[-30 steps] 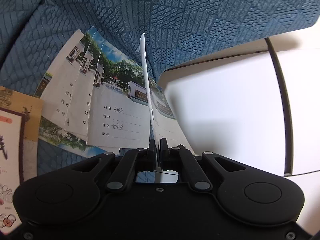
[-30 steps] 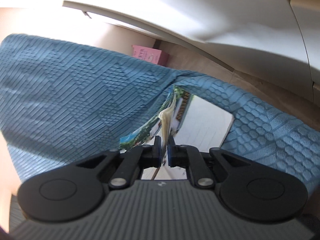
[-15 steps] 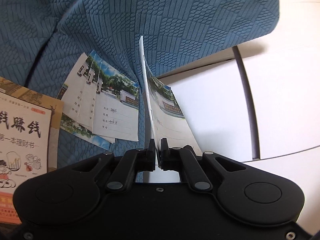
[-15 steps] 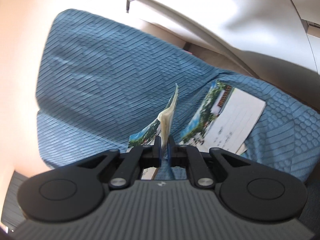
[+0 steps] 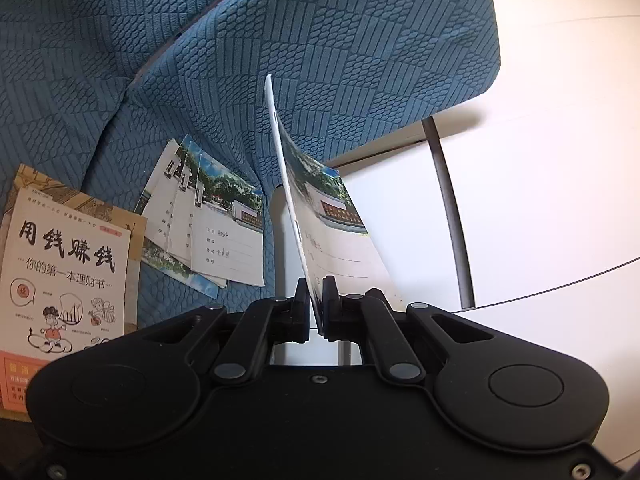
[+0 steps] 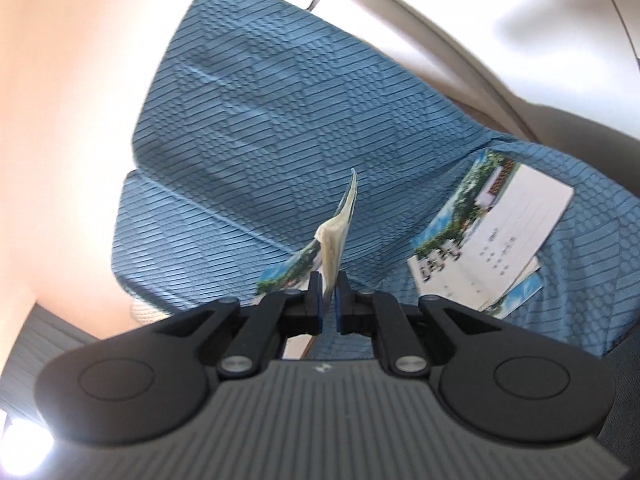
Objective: Organize objects
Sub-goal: 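Carry the held postcard over the book stack with both tools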
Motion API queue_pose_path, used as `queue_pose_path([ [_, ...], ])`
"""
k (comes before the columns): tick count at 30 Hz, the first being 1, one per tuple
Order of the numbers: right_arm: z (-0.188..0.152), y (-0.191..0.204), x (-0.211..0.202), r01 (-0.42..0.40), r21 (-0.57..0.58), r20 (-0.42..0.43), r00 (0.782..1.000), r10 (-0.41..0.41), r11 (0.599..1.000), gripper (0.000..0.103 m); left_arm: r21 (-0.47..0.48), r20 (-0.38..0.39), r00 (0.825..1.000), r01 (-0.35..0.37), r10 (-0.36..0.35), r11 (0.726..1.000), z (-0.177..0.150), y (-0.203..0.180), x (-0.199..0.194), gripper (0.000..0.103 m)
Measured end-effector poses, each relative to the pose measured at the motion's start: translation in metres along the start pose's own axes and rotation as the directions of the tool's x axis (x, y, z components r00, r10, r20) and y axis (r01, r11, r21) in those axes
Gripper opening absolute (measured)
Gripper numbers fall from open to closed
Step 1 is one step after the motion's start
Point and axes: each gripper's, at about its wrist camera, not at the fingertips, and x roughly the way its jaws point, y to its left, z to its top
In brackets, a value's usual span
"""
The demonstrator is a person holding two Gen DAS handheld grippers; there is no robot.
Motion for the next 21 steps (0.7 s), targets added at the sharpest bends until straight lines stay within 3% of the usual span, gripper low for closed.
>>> queue_pose_path([
  [12, -0.029, 0.033, -0.013, -0.016, -0.042, -0.026, 1.000, 0.015, 0.999, 0.008, -0.007, 0.017, 1.000, 0.025, -0.024, 1.000, -0.003, 0.012, -0.049, 0.005],
  [21, -0.060, 0.031, -0.007, 0.032, -0.084, -0.067, 0.997, -0.038, 0.996, 0.008, -0.042, 0.010, 1.000, 0.011, -0.011, 0.999, -0.008, 0.047, -0.063, 0.005],
])
